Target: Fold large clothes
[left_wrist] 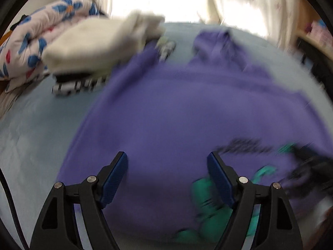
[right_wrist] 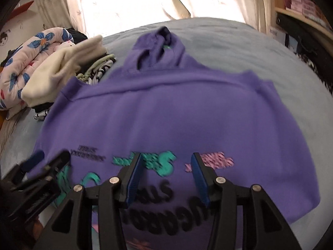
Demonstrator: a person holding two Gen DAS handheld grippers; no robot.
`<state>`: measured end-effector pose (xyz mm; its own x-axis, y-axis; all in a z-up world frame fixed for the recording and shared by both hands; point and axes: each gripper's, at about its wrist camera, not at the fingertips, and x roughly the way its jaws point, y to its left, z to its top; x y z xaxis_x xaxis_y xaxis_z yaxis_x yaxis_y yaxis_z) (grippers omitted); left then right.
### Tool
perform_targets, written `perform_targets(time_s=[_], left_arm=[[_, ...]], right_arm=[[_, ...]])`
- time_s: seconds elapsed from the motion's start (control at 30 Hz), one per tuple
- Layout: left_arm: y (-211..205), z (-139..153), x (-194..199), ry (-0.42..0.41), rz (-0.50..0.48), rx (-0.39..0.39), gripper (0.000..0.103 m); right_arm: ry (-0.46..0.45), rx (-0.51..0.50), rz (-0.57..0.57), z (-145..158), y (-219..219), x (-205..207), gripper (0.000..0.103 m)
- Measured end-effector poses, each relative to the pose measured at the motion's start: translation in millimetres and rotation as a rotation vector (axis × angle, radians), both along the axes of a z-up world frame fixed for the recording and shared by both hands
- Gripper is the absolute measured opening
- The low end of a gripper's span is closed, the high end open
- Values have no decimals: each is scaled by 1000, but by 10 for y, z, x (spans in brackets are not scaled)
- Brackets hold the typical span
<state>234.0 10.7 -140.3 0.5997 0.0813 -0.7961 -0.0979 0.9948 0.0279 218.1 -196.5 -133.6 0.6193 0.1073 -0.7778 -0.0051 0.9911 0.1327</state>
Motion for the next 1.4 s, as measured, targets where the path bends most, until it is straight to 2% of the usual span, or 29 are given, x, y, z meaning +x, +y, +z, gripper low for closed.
perform_targets(time_s=[0.07, 0.2, 0.27, 0.33, 0.4, 0.47, 0.6, 0.7, 0.9, 0.97, 1.1, 1.23, 1.4], left_arm=[[129, 1, -48, -10, -3, -44, 80], [333, 53, -148, -12, 39, -1, 80], [439, 51, -185, -9, 69, 48, 80], [570, 54, -229, -1, 59, 6, 76], [616, 76, -290, -2, 56, -2, 72], [614, 106, -317, -5, 54, 20, 71], [656, 124, -315, 18, 105, 112, 71], [797, 114, -322, 51, 120, 64, 71], [1143, 161, -463, 92, 138, -30, 72], [1248, 145, -515, 105, 133, -85, 73], [1444, 76, -636, 114, 129, -227, 76], [1594, -28, -677, 119, 154, -334, 79], [1617, -127, -570, 99, 149, -377, 83]], right_arm=[[-11, -34, -26, 20, -142, -71, 45], [-2, -167, -141, -30, -582, -232, 46], [16, -143, -191, -58, -864, -335, 46], [14, -120, -216, -48, -1057, -442, 40], [8, -124, -235, -18, -1143, -531, 39], [5, -120, -240, 7, -1158, -582, 39], [14, -136, -253, 29, -1102, -603, 41], [20, -112, -265, 58, -1097, -627, 41], [49, 44, -302, 146, -1233, -815, 44], [76, 102, -307, 116, -1279, -904, 48], [133, 190, -327, -16, -1327, -1040, 48], [174, 253, -348, -154, -1361, -1068, 48], [164, 330, -353, -207, -1419, -907, 48]])
